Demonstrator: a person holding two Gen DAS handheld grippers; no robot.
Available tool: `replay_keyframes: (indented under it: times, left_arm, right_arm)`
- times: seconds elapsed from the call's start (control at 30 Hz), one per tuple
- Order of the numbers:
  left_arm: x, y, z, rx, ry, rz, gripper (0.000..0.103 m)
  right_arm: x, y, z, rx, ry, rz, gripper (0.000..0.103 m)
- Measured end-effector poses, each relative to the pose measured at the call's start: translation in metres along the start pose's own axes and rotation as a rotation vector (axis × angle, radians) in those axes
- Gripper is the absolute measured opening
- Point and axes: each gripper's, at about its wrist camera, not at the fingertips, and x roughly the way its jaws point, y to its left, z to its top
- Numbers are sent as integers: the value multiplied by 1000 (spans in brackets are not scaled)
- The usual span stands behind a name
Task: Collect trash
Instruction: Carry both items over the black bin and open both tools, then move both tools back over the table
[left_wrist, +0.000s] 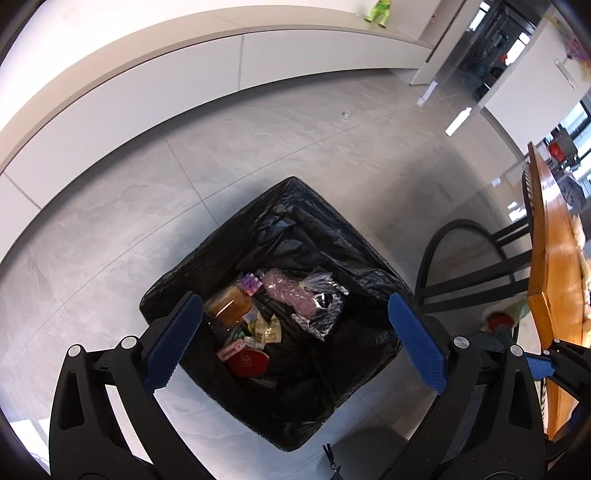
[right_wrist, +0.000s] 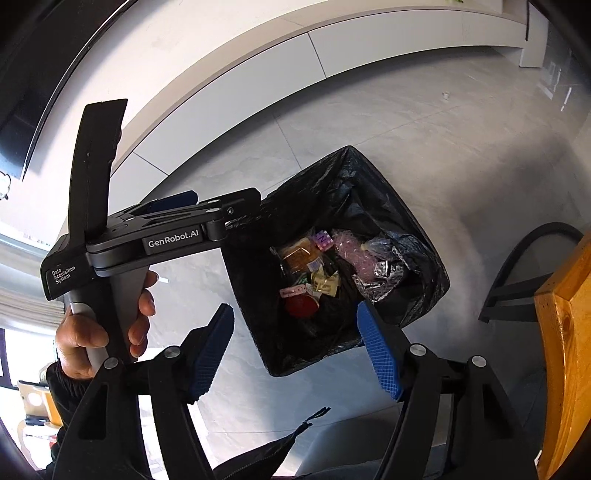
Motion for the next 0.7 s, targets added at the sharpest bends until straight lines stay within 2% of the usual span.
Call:
replay_keyframes:
  times: [0.3, 0.7]
  left_arm:
    - [-8, -42, 6, 56, -7, -11, 97]
    - [-12, -151, 25, 207, -16, -102, 97]
  right_arm:
    - [-32, -34, -9, 51, -62, 9, 70]
    - [-106, -124, -33, 192, -184, -36, 70]
